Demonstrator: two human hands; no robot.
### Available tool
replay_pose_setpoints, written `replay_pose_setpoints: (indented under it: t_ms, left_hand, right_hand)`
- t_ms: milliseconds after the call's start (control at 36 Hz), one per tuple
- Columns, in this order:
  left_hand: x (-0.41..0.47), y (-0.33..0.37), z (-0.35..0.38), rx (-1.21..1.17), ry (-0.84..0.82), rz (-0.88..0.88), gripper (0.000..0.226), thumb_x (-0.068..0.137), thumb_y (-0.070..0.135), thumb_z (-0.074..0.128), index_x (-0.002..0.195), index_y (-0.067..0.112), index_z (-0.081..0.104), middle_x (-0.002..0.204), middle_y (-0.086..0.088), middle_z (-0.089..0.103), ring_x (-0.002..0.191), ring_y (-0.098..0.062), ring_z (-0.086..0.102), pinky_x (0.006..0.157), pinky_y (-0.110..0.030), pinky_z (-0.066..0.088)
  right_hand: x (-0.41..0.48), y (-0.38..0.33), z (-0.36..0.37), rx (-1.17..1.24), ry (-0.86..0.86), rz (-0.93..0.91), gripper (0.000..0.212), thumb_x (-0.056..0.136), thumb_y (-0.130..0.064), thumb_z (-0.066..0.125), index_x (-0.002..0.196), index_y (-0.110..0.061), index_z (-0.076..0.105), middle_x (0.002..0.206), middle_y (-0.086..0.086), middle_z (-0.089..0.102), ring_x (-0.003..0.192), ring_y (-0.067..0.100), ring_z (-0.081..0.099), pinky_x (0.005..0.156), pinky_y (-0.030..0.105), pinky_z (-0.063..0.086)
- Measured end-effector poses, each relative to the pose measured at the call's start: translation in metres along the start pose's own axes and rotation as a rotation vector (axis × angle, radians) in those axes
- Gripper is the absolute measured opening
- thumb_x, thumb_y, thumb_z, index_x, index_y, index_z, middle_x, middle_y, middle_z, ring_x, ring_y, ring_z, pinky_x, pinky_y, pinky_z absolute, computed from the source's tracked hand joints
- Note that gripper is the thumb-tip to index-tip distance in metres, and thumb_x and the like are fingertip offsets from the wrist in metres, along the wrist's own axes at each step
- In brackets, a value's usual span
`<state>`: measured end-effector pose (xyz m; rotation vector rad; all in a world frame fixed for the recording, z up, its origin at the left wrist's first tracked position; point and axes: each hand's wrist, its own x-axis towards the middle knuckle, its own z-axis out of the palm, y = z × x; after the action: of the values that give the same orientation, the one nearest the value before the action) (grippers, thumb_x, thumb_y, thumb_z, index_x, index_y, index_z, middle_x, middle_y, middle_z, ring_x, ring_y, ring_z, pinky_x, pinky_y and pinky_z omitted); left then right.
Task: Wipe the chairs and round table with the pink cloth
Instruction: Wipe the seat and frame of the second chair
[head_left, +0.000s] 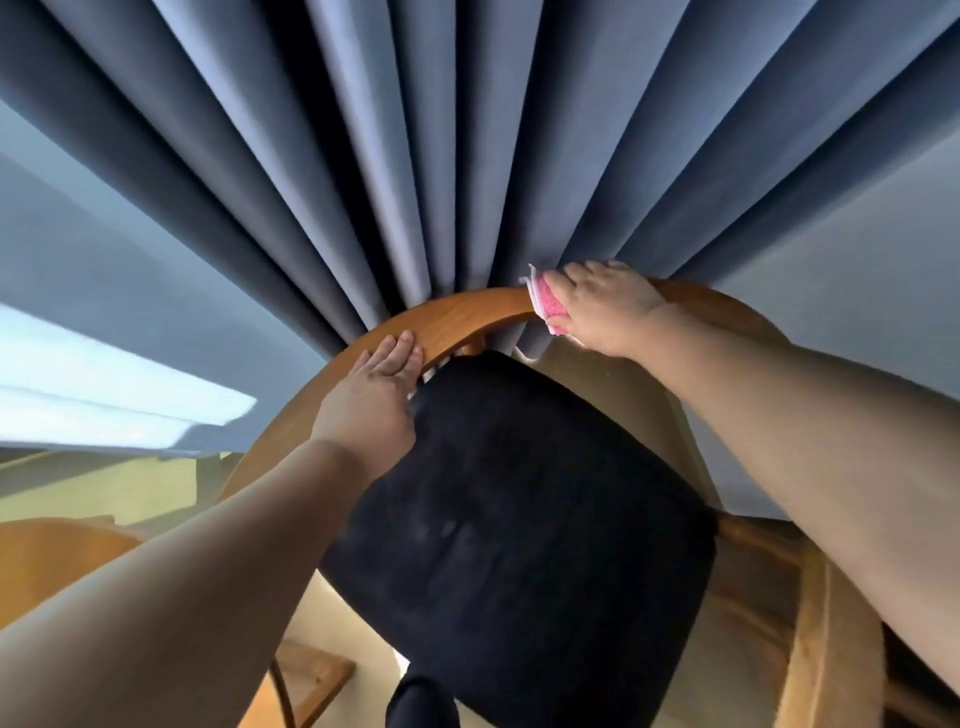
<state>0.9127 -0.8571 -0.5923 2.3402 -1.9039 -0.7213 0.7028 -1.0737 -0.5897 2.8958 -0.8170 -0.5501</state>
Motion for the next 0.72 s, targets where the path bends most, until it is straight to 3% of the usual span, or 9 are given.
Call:
replay_pose_setpoints:
  t_ms: [111, 472, 722]
  left_hand:
    - [0.0, 0.001, -0.003, 0.004, -0.023, -0.021, 0.081, 0.081, 0.002, 0.043, 0.151, 0.021, 0.009, 0.158, 0.006, -0.003, 0.144, -0.009, -0.005, 0.113, -0.023, -0.005]
    - [-0.002, 0.01, -0.006, 0.053, -0.077, -0.084, 0.083, 0.081, 0.005, 0.048, 0.151, 0.019, 0.006, 0.158, 0.004, -0.005, 0.145, -0.011, -0.005, 0.114, -0.027, -0.002]
    - [0.001, 0.024, -0.011, 0.113, -0.148, -0.176, 0.081, 0.08, 0.009, 0.045, 0.151, 0.017, 0.008, 0.159, 0.003, -0.003, 0.145, -0.014, 0.0, 0.116, -0.031, 0.012]
  right_hand:
    - [-0.012, 0.016, -0.001, 0.009, 0.002, 0.039, 0.058, 0.094, -0.048, 0.051, 0.136, -0.01, 0.04, 0.122, 0.015, 0.057, 0.108, 0.033, 0.057, 0.091, 0.042, 0.043]
    - [-0.084, 0.047, -0.003, 0.141, 0.049, 0.279, 0.071, 0.093, -0.051, 0.052, 0.146, -0.011, 0.027, 0.127, 0.019, 0.053, 0.11, 0.037, 0.055, 0.091, 0.047, 0.047]
    - [-0.128, 0.052, 0.01, 0.234, 0.149, 0.408, 0.071, 0.093, -0.048, 0.054, 0.146, -0.009, 0.027, 0.126, 0.019, 0.054, 0.109, 0.035, 0.058, 0.091, 0.046, 0.05]
